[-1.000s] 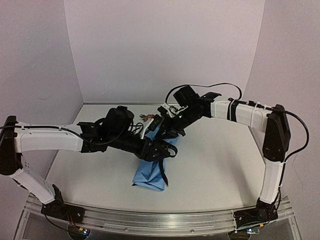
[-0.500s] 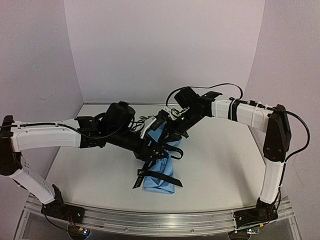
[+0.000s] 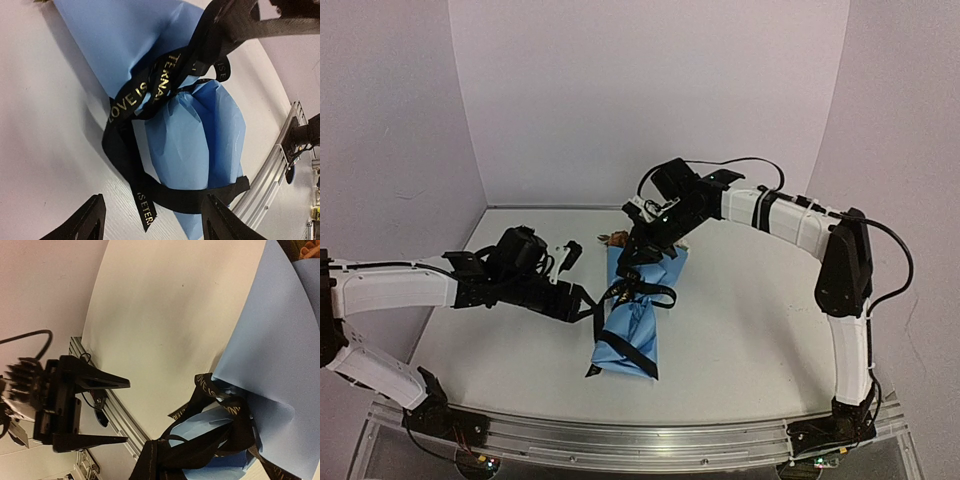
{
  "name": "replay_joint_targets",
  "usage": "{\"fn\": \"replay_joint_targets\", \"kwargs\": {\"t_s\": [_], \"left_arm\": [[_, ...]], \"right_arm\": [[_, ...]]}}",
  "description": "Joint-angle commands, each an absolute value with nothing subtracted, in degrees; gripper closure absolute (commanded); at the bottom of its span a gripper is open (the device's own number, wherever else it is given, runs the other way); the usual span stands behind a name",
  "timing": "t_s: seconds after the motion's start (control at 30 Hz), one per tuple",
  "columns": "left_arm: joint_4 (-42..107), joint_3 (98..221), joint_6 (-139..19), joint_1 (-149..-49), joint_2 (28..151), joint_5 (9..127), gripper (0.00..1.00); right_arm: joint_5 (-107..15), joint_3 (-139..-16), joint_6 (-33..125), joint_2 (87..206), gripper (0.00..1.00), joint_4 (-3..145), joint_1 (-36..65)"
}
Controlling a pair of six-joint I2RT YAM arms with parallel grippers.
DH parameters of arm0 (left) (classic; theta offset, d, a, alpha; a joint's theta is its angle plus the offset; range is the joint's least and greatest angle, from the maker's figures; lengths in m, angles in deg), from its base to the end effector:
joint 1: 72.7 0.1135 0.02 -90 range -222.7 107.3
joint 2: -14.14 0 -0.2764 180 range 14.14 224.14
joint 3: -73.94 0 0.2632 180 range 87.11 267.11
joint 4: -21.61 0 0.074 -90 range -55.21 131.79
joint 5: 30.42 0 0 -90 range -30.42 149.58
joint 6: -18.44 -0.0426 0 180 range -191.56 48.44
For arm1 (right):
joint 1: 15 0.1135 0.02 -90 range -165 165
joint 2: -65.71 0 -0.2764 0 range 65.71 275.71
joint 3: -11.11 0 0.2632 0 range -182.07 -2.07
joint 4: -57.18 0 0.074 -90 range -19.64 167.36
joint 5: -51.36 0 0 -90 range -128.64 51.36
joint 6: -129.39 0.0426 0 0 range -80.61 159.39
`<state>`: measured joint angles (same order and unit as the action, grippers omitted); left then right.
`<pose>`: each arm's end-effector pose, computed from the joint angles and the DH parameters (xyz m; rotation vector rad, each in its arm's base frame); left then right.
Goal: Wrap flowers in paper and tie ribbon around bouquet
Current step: Cross the half-tied ribbon over the folded bouquet.
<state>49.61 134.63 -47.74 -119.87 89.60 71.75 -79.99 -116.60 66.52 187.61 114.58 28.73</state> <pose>0.1906 -0.2188 0.2354 0.6096 2.3839 -0.8373 0.3373 0.3616 0.2918 -0.7351 2.5996 1.3645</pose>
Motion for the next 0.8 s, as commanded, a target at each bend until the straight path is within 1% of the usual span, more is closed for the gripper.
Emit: {"fn": "replay_joint_targets", "kwargs": {"t_s": [0.0, 0.13, 0.27, 0.37, 0.43, 0.6, 0.7, 0.77], "left_arm": [[45.5, 132.1, -45.6, -119.0, 91.1, 71.6, 0.32], [40.6, 131.1, -43.7, -117.9, 95.1, 71.7, 0.36], [40.9, 132.5, -42.9, -117.2, 98.6, 62.9, 0.40], [39.1, 132.7, -41.6, -114.8, 99.9, 60.4, 0.45], [38.1, 132.6, -41.2, -113.6, 99.6, 60.1, 0.48], [36.0, 134.1, -43.8, -112.1, 102.2, 62.7, 0.49], [35.3, 136.0, -47.7, -112.1, 105.2, 65.6, 0.49], [35.1, 136.6, -49.8, -112.1, 106.7, 66.7, 0.47]], "right_arm": [[-81.4, -120.9, 68.8, 190.3, 1.00, 114.2, 29.1], [-81.5, -119.2, 68.3, 190.0, 1.00, 114.1, 29.2], [-81.6, -118.1, 67.9, 189.8, 1.00, 113.6, 29.4], [-81.6, -118.0, 67.7, 189.8, 1.00, 113.6, 29.5], [-81.6, -117.7, 67.4, 189.6, 1.00, 113.6, 29.6], [-82.0, -117.0, 66.7, 189.1, 1.00, 113.6, 29.7], [-82.0, -117.1, 66.5, 189.3, 1.00, 113.5, 29.7], [-82.2, -117.4, 66.5, 189.6, 1.00, 113.4, 29.7]]}}
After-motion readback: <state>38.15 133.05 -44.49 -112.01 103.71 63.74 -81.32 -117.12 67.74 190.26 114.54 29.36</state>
